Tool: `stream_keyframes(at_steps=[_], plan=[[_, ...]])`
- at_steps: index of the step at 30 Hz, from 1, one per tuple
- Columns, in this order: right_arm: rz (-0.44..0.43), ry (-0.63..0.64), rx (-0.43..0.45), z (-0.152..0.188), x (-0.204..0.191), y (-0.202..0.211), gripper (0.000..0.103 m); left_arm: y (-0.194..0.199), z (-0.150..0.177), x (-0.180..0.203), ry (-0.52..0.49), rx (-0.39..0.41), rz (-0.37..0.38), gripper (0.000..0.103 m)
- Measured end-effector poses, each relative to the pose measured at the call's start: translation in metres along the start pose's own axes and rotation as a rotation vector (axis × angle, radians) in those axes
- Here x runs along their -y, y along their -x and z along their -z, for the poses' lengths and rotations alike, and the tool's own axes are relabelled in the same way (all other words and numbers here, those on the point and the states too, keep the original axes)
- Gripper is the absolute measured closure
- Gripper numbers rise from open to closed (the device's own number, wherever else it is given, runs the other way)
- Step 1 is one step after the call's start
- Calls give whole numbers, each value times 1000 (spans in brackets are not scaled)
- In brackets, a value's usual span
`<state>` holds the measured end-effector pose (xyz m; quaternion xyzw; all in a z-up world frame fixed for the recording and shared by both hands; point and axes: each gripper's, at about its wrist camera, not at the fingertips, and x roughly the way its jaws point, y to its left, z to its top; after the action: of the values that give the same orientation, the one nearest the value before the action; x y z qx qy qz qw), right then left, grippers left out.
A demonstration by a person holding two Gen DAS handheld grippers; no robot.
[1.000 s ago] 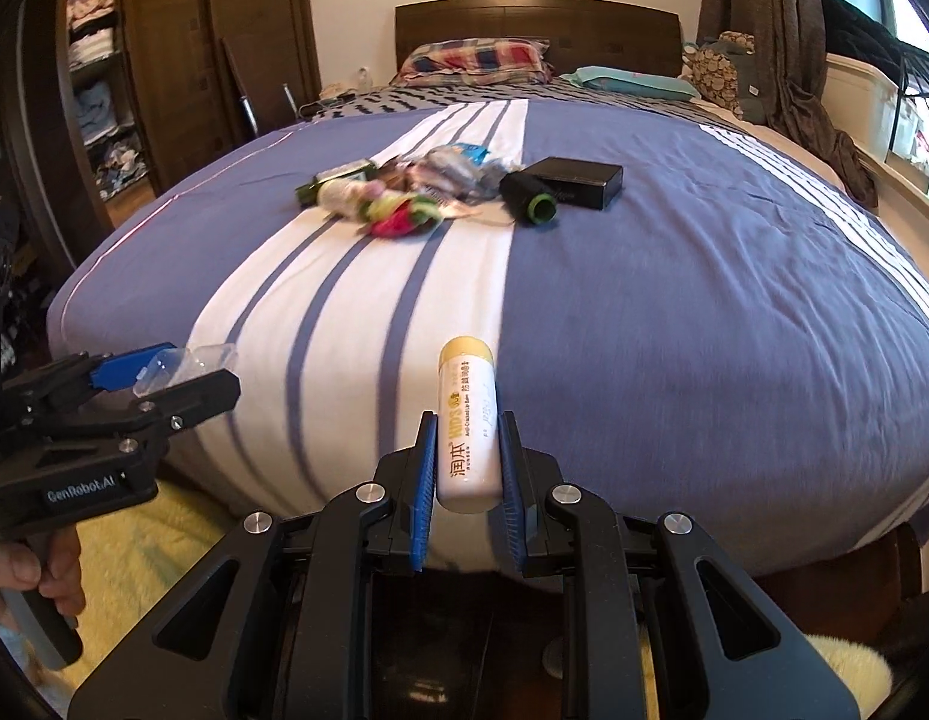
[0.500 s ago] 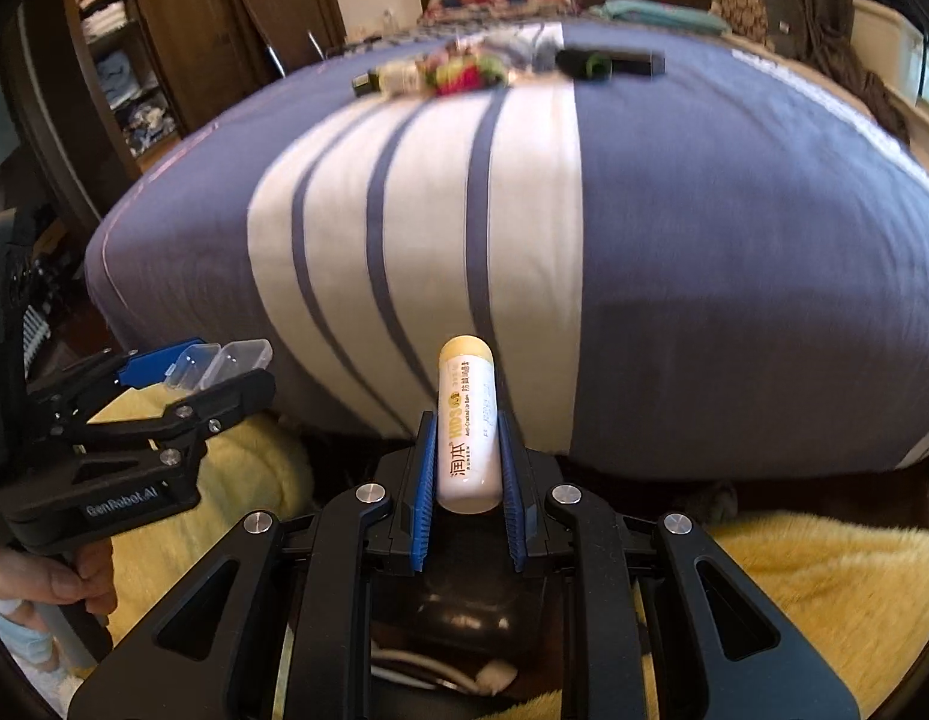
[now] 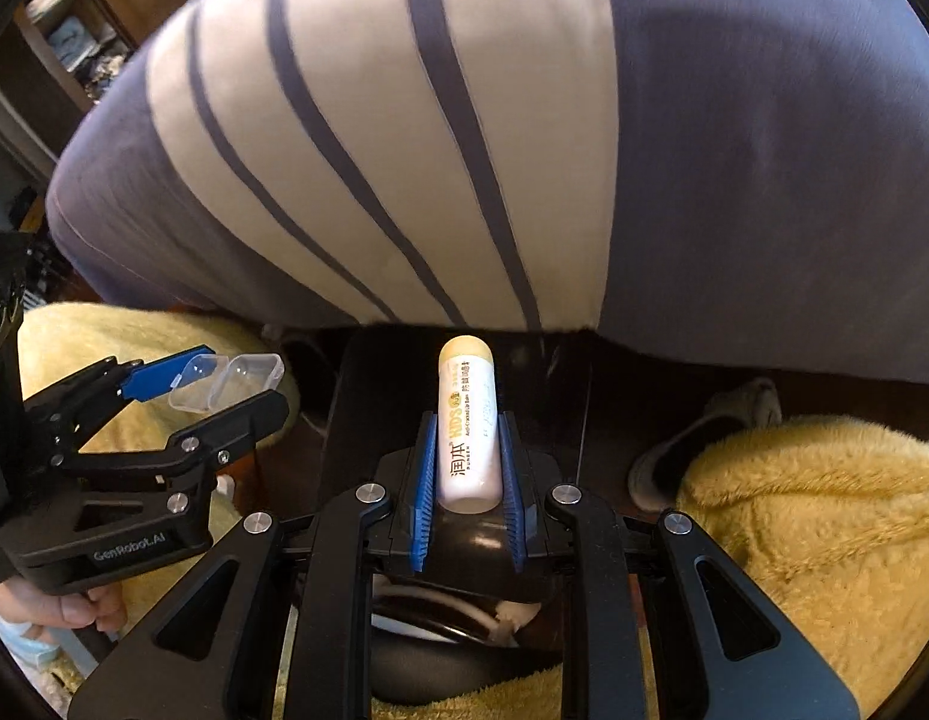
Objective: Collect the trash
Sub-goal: 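Lower both tools into the black bin beside the bed and open both to drop the items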
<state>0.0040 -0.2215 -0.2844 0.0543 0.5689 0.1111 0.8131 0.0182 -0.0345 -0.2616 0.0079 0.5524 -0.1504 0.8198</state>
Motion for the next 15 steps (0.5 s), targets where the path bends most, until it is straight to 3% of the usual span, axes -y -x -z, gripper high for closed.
stream_keyframes(at_steps=[8, 15], plan=[[-8, -45, -62, -8, 9, -21, 82, -33, 5, -4, 7, -117, 18, 33], [-16, -37, -54, -15, 1, -25, 81, -41, 10, 2, -16, -156, 27, 33]])
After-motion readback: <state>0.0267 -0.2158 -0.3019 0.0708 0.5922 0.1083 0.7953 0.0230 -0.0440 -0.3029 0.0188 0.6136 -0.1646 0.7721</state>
